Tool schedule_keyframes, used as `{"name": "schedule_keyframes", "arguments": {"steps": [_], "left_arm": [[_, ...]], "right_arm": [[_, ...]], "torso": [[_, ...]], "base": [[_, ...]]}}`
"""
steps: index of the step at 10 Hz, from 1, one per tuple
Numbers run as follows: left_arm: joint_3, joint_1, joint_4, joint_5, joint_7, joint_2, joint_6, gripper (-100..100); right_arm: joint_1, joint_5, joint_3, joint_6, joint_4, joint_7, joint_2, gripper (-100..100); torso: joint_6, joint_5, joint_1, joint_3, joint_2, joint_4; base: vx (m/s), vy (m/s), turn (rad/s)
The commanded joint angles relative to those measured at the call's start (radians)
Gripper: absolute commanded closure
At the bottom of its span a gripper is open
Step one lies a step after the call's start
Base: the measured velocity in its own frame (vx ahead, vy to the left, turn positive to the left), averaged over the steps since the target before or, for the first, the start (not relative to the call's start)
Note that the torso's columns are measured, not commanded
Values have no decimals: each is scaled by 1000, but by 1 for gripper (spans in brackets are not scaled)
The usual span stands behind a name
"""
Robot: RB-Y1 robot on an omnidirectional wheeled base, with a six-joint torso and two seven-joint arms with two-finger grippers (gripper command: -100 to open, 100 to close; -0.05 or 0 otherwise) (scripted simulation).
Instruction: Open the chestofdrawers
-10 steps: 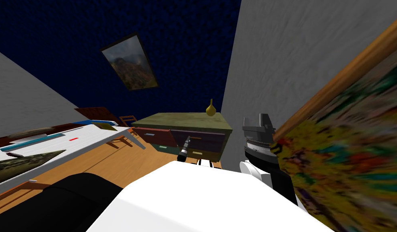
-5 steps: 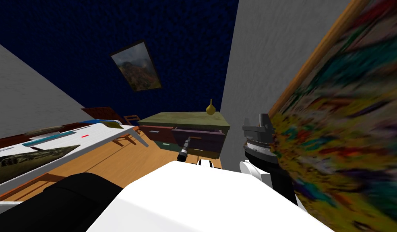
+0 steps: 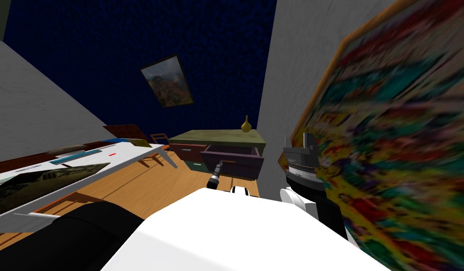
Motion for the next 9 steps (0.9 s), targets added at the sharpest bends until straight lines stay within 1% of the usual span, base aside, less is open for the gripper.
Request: {"name": "schedule_keyframes", "arguments": {"steps": [1,2,4,9], "left_arm": [[-3,6,-6,-1,1,1,4,100],[-6,13,-34,-3,5,4,28,-100],[-10,23,-91,-4,13,11,74,-100],[-19,49,-231,-9,31,27,187,-100]], "right_arm": [[0,0,0,0,0,0,0,0],[0,0,0,0,0,0,0,0],[0,0,0,0,0,0,0,0],[0,0,0,0,0,0,0,0]], "torso": [[0,0,2,0,0,0],[0,-1,1,-3,-5,2],[1,-3,-3,-3,-3,3],[1,-2,-2,1,4,5]], "base": [[-104,8,-4],[-31,-3,-8],[-7,0,-5],[-9,-3,-8]]}}
